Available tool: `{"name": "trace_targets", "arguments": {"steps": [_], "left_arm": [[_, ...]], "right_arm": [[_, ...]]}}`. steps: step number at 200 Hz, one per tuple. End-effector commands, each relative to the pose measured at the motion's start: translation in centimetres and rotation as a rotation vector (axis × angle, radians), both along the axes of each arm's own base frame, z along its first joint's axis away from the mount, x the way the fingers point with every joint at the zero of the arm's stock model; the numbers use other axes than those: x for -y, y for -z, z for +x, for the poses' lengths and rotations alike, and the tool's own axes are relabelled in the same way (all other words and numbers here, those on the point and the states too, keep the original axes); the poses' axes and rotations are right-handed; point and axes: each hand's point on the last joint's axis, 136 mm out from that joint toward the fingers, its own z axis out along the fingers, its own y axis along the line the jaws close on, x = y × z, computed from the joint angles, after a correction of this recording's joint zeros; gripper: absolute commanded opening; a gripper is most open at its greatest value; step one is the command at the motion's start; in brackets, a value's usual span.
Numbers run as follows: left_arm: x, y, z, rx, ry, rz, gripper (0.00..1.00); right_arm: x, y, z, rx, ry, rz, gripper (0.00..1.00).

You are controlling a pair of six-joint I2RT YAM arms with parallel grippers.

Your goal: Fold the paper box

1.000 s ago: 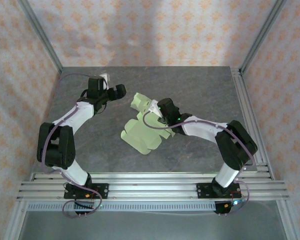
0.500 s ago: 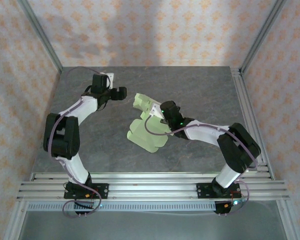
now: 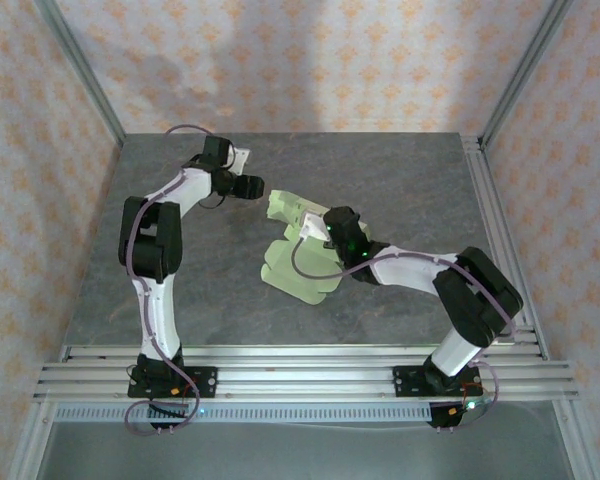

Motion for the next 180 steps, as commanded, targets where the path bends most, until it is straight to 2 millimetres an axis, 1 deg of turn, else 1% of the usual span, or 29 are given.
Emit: {"name": "trace_targets", "arguments": {"steps": [1,24,45,61,88,115,124,144,180], "left_arm": [[0.4,-0.5,-0.6,-0.049,0.021,-0.027,0.72],[0.8,0.2,-0.9,-0.086,0.008,-0.037,0.72],[1.8,0.9,-1.3,-0.126,0.021,-0.057,0.72],[2.1,1.3,-1.4,-0.145,0.018,-0.060,0.72],[2.7,1.8,-1.8,-0.184,0.023,-0.084,0.72],[3.1,2.3,-2.4,-0.204,0.031,-0.116,0.72],[3.4,2.1,-2.6,-0.204,0.042,-0.130,0.71],[4.1,1.7,-3.2,-0.195,0.071,-0.162,0.71],[5.3,0.4,-4.2,-0.153,0.135,-0.215,0.71]], "right_arm": [[0.2,-0.1,0.6,0.091,0.014,-0.073,0.00],[0.0,0.2,0.7,0.115,0.021,-0.090,0.00],[0.1,1.1,0.7,0.113,0.021,-0.110,0.00],[-0.1,1.7,0.7,0.121,0.021,-0.128,0.00],[-0.2,1.7,0.8,0.146,0.022,-0.137,0.00],[-0.3,0.9,1.0,0.195,0.040,-0.126,0.00],[-0.5,0.6,1.0,0.201,0.040,-0.122,0.00],[-0.6,0.7,0.6,0.199,0.037,-0.125,0.00],[-0.5,1.4,0.4,0.178,0.036,-0.130,0.00]]}}
